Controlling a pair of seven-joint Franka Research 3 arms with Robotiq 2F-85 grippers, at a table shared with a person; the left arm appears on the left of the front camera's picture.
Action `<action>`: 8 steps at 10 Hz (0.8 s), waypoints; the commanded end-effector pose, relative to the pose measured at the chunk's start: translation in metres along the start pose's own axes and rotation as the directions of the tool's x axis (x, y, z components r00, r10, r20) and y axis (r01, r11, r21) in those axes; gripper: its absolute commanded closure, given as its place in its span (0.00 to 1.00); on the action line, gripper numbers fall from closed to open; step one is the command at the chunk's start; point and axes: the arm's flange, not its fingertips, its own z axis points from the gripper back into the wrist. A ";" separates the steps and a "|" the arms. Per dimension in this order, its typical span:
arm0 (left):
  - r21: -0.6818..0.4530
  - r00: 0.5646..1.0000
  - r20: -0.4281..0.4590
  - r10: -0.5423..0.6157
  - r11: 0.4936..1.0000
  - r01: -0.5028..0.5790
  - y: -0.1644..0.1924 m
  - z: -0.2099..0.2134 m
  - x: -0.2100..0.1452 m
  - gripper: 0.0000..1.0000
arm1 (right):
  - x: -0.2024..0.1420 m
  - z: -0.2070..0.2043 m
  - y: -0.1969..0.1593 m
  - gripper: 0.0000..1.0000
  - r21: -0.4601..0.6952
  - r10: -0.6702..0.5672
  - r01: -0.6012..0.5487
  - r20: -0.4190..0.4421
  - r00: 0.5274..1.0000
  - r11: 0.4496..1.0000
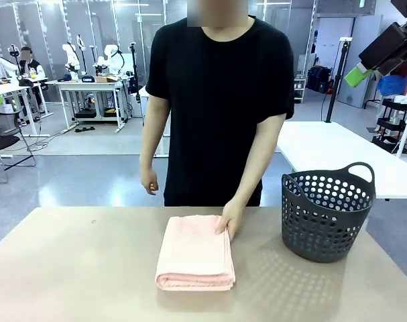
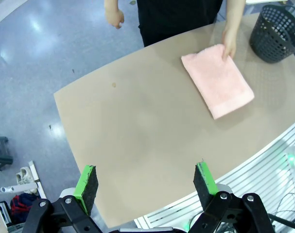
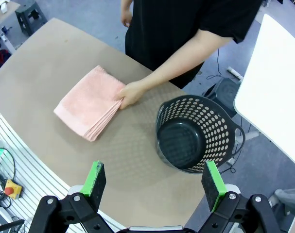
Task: Fold the towel.
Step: Pick up the 100 cm Hotel Towel and place it on the left side of the table.
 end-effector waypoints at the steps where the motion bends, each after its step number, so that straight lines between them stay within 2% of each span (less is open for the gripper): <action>1: -0.001 1.000 -0.004 0.008 1.000 -0.008 0.001 0.003 0.002 0.00 | 0.001 0.000 -0.002 0.00 0.000 -0.007 0.007 0.000 1.000 1.000; 8: -0.001 1.000 -0.004 0.008 1.000 -0.008 0.001 0.003 0.002 0.00 | 0.001 0.000 -0.002 0.00 0.000 -0.007 0.007 0.000 1.000 1.000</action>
